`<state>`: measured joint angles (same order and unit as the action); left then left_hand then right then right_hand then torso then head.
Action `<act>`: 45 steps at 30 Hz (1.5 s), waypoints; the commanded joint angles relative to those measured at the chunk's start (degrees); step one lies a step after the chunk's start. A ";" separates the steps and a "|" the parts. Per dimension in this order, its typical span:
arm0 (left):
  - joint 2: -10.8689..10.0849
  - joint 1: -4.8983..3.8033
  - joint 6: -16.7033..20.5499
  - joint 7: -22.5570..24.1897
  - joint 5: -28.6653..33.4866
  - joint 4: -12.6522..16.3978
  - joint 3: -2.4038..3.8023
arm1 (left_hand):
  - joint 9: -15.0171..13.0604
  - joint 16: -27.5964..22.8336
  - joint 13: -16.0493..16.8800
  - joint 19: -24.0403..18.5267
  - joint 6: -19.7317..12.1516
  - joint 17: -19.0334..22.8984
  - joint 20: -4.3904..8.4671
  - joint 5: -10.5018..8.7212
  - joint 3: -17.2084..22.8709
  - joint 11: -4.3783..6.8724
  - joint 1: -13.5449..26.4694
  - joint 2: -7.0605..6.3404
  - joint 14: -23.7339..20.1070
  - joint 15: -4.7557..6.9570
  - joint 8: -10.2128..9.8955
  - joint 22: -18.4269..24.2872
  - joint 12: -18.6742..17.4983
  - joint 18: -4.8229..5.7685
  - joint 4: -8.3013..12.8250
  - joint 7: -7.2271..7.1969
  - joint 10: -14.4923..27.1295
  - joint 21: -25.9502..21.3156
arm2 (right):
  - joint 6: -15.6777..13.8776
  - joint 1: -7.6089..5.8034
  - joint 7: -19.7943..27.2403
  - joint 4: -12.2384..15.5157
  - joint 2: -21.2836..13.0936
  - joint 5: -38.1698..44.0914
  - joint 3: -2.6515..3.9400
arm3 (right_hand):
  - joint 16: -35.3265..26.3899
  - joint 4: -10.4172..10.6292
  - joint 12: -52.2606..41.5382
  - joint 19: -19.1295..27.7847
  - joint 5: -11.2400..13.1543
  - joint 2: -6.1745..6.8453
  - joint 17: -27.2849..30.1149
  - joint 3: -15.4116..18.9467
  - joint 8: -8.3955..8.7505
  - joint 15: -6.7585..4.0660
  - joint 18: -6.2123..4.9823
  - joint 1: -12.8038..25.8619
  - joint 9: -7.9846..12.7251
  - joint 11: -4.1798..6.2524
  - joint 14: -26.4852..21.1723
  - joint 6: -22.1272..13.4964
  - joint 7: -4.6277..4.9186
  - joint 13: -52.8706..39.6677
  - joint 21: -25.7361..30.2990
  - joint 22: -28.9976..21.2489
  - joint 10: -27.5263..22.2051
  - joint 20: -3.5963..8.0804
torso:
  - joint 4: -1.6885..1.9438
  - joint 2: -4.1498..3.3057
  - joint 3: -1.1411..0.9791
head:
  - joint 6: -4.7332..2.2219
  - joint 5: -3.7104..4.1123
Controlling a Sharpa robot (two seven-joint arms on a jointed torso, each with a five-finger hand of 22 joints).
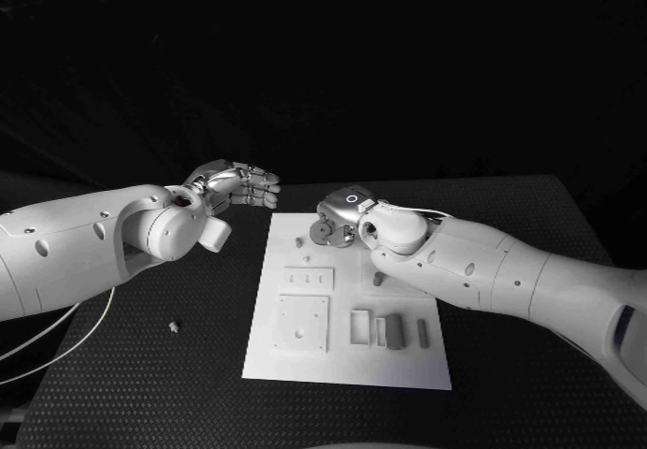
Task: Assemble the parts on the task board
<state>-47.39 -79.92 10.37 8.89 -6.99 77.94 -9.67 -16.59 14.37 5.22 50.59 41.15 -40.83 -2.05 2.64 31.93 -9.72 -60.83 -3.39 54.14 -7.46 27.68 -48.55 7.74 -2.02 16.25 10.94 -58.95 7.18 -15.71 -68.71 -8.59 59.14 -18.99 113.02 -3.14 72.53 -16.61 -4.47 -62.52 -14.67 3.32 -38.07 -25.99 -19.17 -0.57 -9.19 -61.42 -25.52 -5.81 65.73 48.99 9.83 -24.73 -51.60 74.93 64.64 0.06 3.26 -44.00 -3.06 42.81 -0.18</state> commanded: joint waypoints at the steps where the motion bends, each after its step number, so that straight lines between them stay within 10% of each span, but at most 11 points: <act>1: 0.13 -0.07 -0.17 0.41 -0.12 0.11 0.05 | -0.06 -0.35 -0.06 0.49 -0.23 -0.08 0.04 0.21 -0.23 -0.19 0.24 -0.27 0.26 -0.27 -0.36 -0.10 -0.29 -0.87 -0.08 1.30 -0.34 -0.27 | -1.06 0.03 -0.60 -0.03 0.23 2.68 -0.19 | 0.05 0.29 0.05 -0.18 -0.22 0.17 0.07 -0.13 0.07 -0.14 -5.81 -0.33 0.08 0.12 0.23 0.40 0.01 -0.19 -0.31 0.95 1.00 0.18 | -0.01 0.01 -0.02 | -0.03 -0.08; 38: 0.34 -0.07 -0.28 0.43 -0.12 -0.06 0.05 | -0.08 -0.40 -0.07 0.51 -0.24 -0.12 0.04 0.21 -0.24 -0.20 0.25 -0.29 0.28 -0.27 -0.39 -0.13 -0.36 -0.87 -0.07 1.30 -0.36 -0.33 | -3.32 0.36 -0.92 0.39 -0.13 2.26 -0.90 | -0.04 0.48 0.21 -0.50 -0.21 0.61 0.17 -0.37 0.30 -0.17 -5.81 0.11 0.28 0.15 0.51 0.32 0.08 -0.10 -0.23 0.88 1.15 0.29 | -0.03 0.02 -0.03 | 0.01 -0.14; 45: 0.33 -0.07 -0.26 0.41 -0.12 -0.04 0.05 | -0.08 -0.41 -0.08 0.52 -0.24 -0.12 0.04 0.21 -0.24 -0.20 0.25 -0.30 0.28 -0.27 -0.39 -0.13 -0.37 -0.87 -0.07 1.31 -0.36 -0.33 | -5.05 0.36 -0.88 0.33 0.04 1.38 -0.89 | -0.55 2.46 0.77 -0.62 -0.28 5.13 0.43 -0.81 2.08 0.12 -5.81 2.24 1.30 -0.13 0.42 -2.56 0.28 0.30 0.38 0.63 0.35 0.31 | -0.02 0.01 0.03 | 0.02 -0.28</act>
<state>-47.10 -79.92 10.37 8.89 -7.00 77.80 -9.68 -16.59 14.15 5.23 50.59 41.15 -40.88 -2.05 2.64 31.93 -9.72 -60.83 -3.38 54.14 -7.46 27.68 -48.63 7.74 -2.02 16.25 10.94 -58.95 7.18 -18.70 -68.37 -9.36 59.51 -19.05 114.84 -4.04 72.29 -14.59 -3.95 -63.17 -15.09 7.66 -37.71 -26.72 -17.43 -0.65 -9.23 -59.51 -24.37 -5.88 66.30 46.92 10.29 -24.55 -51.54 74.93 65.54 0.40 3.23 -43.98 -3.08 42.79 -0.36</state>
